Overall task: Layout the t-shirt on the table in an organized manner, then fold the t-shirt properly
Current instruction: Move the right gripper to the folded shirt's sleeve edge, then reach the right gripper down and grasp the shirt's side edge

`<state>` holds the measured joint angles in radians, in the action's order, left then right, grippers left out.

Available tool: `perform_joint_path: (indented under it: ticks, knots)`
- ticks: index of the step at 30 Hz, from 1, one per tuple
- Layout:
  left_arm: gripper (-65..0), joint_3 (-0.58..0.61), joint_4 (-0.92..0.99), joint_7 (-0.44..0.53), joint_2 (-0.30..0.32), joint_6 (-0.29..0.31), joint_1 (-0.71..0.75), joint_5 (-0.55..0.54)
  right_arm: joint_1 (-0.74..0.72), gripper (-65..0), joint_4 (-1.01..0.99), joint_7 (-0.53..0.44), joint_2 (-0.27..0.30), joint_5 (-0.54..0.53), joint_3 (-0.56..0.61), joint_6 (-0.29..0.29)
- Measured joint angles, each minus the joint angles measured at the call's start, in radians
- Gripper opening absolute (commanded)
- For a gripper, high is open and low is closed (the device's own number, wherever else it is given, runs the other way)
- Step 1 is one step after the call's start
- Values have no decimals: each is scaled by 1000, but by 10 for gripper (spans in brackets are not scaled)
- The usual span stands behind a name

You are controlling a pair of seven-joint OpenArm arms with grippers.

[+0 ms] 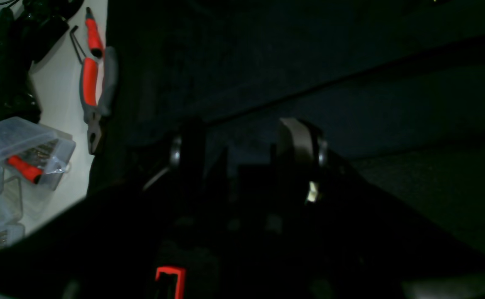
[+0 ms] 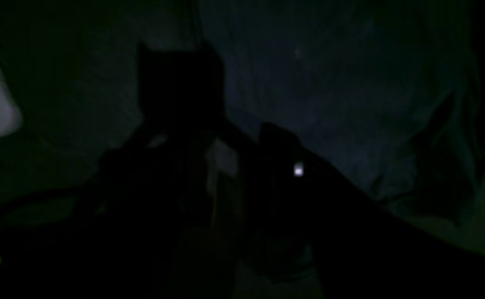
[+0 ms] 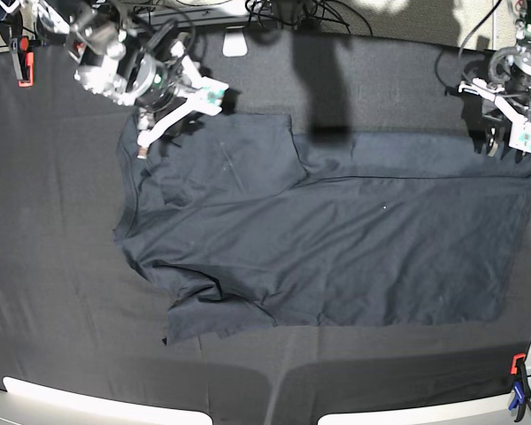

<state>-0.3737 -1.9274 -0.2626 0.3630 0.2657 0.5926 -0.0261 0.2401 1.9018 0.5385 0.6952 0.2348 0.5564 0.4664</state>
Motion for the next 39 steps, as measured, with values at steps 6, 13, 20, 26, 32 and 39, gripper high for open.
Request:
perform_joint_path:
  ticks: [6,13,20,26,32,39]
  knots:
    - [-388,0,0,0,0,0,0,0,-13,-507,-8,-50,0,-1,0,0]
    - [-388,0,0,0,0,0,0,0,-76,-650,-9,-63,-3,-3,4,-43]
    - [-388,0,0,-2,0,0,0,0,-231,-650,-69,-52,-123,-6,-31,-89]
    - [-388,-1,0,-7,0,0,0,0,-402,-650,-335,-62,-257,-6,-30,-126]
    - [-388,-1,-1,-6,0,0,0,0,-564,-650,-551,-71,-357,-5,-34,-177]
    - [-388,-1,-1,-7,0,0,0,0,-668,-430,-687,-112,-450,-57,-34,-179]
